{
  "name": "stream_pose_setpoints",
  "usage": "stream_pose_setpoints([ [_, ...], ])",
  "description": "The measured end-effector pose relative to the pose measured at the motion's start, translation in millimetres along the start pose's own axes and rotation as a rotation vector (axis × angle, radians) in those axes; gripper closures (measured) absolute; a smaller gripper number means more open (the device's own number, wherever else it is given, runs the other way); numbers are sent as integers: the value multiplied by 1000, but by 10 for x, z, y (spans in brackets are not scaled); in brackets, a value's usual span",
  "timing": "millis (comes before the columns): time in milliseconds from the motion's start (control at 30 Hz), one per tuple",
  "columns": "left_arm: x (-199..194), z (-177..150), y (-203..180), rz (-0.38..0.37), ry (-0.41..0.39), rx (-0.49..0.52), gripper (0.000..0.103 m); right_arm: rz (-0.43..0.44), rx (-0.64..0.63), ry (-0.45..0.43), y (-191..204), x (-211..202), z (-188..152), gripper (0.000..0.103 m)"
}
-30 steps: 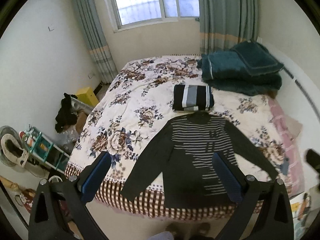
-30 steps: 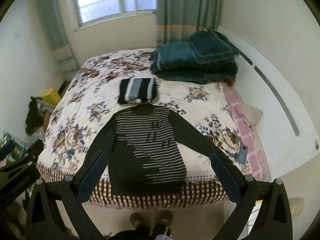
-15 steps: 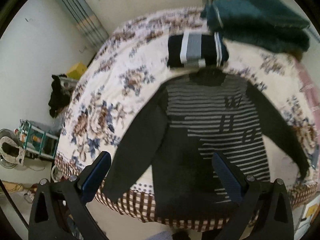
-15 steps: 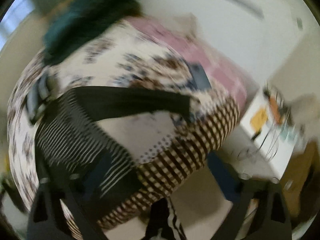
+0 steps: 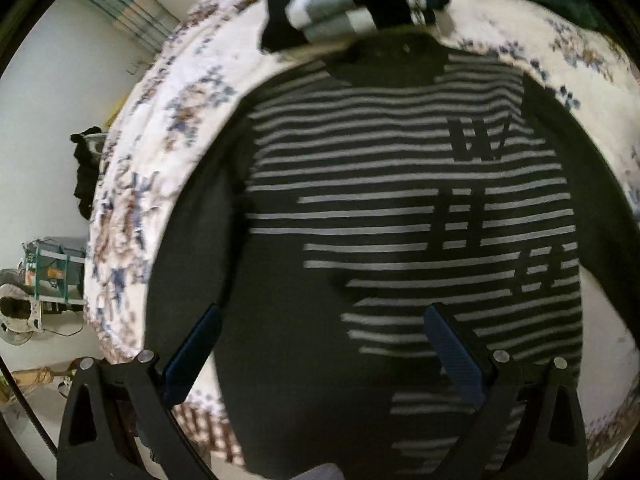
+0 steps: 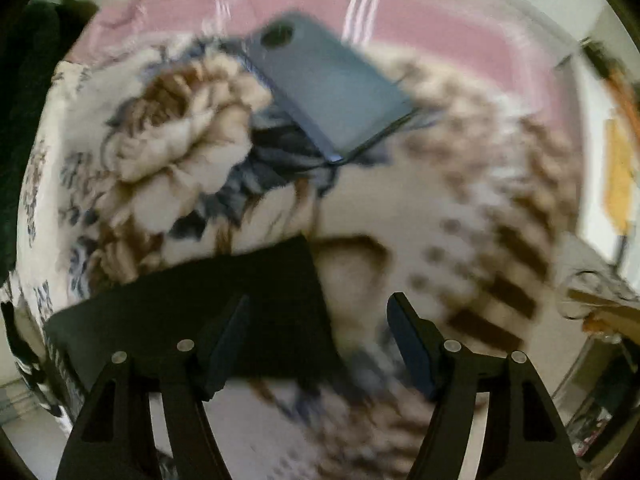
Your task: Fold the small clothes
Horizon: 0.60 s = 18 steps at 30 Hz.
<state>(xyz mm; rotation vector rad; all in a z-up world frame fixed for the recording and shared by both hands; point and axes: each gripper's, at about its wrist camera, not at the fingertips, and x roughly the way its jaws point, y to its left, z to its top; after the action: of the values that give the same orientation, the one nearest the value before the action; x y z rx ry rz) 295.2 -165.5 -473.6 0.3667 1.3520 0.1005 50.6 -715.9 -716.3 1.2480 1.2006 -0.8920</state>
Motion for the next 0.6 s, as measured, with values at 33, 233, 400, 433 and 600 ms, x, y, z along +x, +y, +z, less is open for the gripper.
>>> stream_pose_setpoints([
  [33, 88, 19, -76, 1, 6, 11, 0, 25, -4, 5, 31, 75, 26, 46],
  [233, 278, 88, -392, -39, 18, 40, 0, 20, -84, -269, 197, -453, 173, 97],
  [400, 244, 129, -516, -69, 18, 38, 0, -28, -51, -220, 86, -400, 403, 88],
  [433, 233, 130, -527, -73, 18, 39, 0, 14, -6, -171, -2, -341, 414, 81],
  [600, 280, 117, -546, -62, 30, 49, 0, 215, 164, -125, -229, -272, 249, 45],
])
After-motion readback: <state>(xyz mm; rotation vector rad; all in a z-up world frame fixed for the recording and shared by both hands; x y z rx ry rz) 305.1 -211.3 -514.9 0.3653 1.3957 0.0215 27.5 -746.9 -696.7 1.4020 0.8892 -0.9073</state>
